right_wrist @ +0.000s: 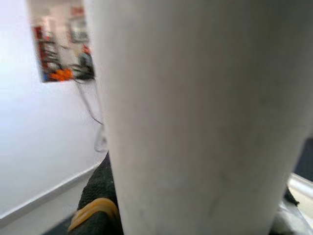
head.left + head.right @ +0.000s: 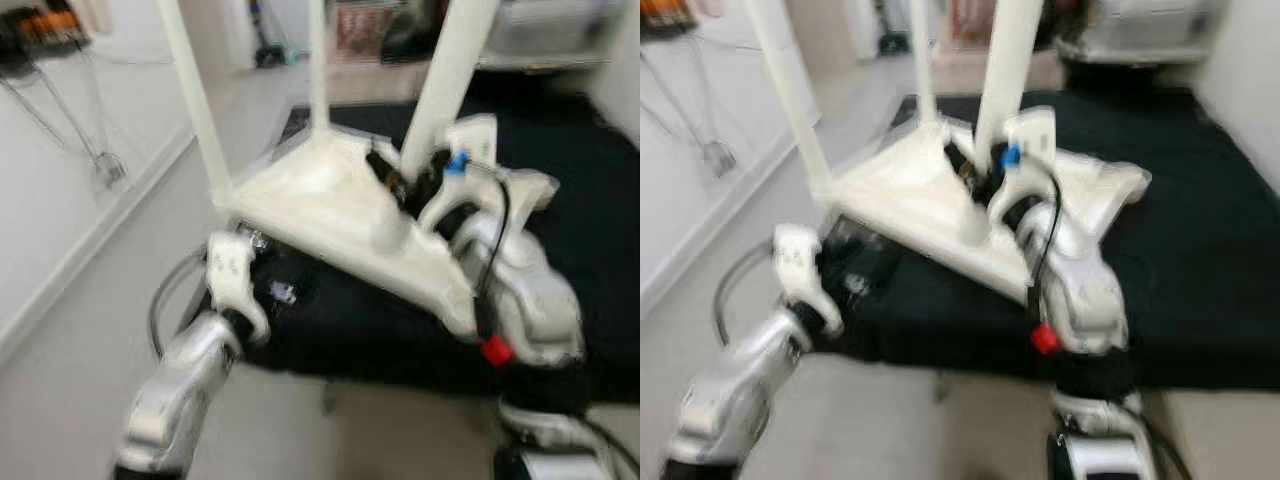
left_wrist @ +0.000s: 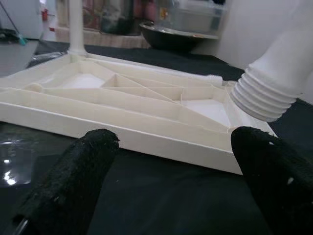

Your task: Building children table

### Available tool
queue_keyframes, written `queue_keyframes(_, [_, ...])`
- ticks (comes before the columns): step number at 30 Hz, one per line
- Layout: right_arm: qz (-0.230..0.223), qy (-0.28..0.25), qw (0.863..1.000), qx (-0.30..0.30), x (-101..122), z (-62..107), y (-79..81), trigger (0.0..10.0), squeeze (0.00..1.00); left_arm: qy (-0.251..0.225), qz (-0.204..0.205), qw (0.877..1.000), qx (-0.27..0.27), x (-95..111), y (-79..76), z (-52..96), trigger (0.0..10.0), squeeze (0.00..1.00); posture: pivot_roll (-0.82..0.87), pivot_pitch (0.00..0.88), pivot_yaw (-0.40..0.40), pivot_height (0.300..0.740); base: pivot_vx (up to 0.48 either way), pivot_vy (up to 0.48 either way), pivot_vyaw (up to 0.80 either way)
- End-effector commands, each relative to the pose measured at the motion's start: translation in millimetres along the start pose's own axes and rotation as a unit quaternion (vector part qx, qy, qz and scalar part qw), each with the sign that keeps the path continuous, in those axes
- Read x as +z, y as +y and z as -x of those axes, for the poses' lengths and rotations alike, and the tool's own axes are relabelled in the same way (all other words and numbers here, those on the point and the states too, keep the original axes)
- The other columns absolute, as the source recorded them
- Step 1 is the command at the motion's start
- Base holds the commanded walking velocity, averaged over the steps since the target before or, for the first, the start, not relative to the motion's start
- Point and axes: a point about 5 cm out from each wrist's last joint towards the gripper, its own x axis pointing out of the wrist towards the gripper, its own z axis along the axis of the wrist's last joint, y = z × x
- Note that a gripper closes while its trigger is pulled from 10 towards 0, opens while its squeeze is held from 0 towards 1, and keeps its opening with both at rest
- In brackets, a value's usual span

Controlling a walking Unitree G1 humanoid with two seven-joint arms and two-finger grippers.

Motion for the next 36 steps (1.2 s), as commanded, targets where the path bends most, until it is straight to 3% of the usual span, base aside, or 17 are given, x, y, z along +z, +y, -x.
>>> queue_keyframes(1, [0.004,-0.008,1.0,0.001,3.7,-0.1,0.6,10.0,0.0,0.003,0.009,1.0,-0.004,-2.6,-0.3,2.6,10.0,0.0,-0.06,0.088,0.05,0.74,0.0,-0.454,0.0])
queue_keyframes(8, [0.008,-0.006,1.0,-0.002,3.3,0.5,-0.5,10.0,0.0,0.005,0.019,1.0,0.01,-6.1,0.3,1.6,10.0,0.0,-0.06,0.088,0.054,0.74,0.0,-0.432,0.0])
queue_keyframes(12, [0.012,-0.006,1.0,-0.005,3.1,0.5,-1.0,10.0,0.0,0.027,0.004,0.999,0.032,-15.4,5.4,1.2,10.0,0.0,-0.06,0.087,0.055,0.74,0.0,0.0,0.0])
queue_keyframes(26, [0.027,0.009,1.0,0.0,-6.0,2.7,-0.8,10.0,0.0,0.06,-0.016,0.998,0.024,-29.4,6.8,14.5,10.0,0.0,-0.06,0.094,0.055,0.74,0.0,0.0,0.0])
queue_keyframes(30, [0.004,-0.01,1.0,0.004,-3.2,4.3,-2.9,10.0,0.0,0.054,-0.004,0.998,0.013,-28.5,3.4,14.8,10.0,0.0,-0.06,0.098,0.054,0.74,0.307,0.0,0.78])
queue_keyframes(35, [0.012,-0.007,1.0,-0.011,-1.4,3.7,-6.7,10.0,0.0,0.052,-0.003,0.999,0.006,-27.9,0.6,13.7,10.0,0.0,-0.06,0.098,0.051,0.74,0.343,0.0,0.0])
queue_keyframes(36, [-0.011,-0.025,1.0,-0.009,2.0,3.7,-6.3,10.0,0.0,0.052,-0.003,0.999,0.003,-27.6,-0.8,13.2,10.0,0.0,-0.06,0.099,0.052,0.74,0.345,0.0,0.73])
